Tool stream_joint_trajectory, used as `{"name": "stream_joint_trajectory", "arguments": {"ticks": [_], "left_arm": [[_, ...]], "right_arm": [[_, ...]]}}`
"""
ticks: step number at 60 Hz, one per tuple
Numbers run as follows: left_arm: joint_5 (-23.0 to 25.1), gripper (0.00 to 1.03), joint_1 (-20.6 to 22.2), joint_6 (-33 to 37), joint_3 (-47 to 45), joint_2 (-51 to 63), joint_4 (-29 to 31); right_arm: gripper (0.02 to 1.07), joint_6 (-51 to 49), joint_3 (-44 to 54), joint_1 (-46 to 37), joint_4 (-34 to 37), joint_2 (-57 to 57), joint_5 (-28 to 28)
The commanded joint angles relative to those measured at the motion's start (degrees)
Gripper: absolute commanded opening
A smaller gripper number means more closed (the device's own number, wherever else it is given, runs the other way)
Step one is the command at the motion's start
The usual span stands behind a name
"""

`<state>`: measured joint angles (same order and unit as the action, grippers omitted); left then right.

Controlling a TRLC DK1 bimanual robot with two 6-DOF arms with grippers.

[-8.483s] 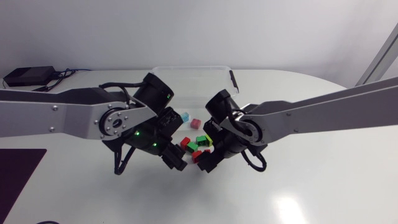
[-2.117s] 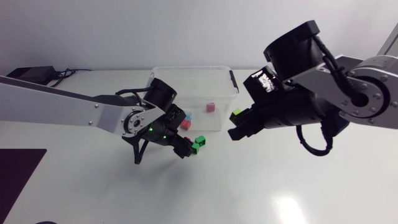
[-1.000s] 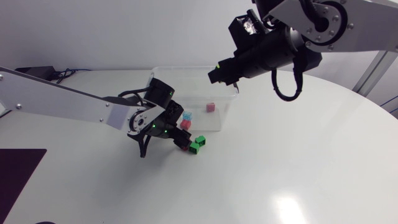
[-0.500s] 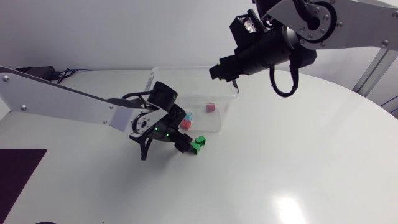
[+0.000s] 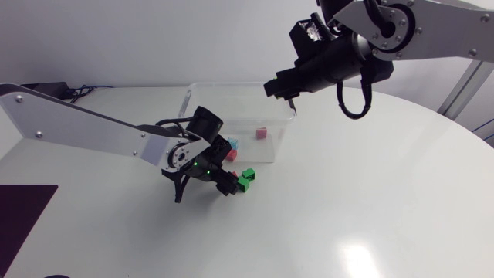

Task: Place the duplo bricks in the container

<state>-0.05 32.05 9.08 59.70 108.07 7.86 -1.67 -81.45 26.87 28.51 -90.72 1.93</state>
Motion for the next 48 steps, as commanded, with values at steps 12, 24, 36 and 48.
{"name": "stream_joint_trajectory", "arguments": {"ticks": [12, 24, 36, 48], "left_arm": [[0.32, 0.78, 0.47, 1.38, 2.44, 3.20, 0.58], [0.32, 0.78, 0.47, 1.55, 3.49, 4.69, 0.49], [0.32, 0.28, 1.08, 1.47, 3.49, 4.96, -0.30], [0.58, 0.25, 1.26, 1.20, 0.41, 0.03, -0.04]], "right_arm": [[0.27, 0.88, -1.96, -0.33, 0.05, -0.95, 0.44], [0.27, 0.79, -3.45, -0.51, -0.04, -2.62, 0.53], [0.27, 0.88, -6.53, -0.86, -0.83, -7.81, 0.53], [0.69, 1.06, -9.69, -1.47, -1.44, -15.37, 0.09]]}}
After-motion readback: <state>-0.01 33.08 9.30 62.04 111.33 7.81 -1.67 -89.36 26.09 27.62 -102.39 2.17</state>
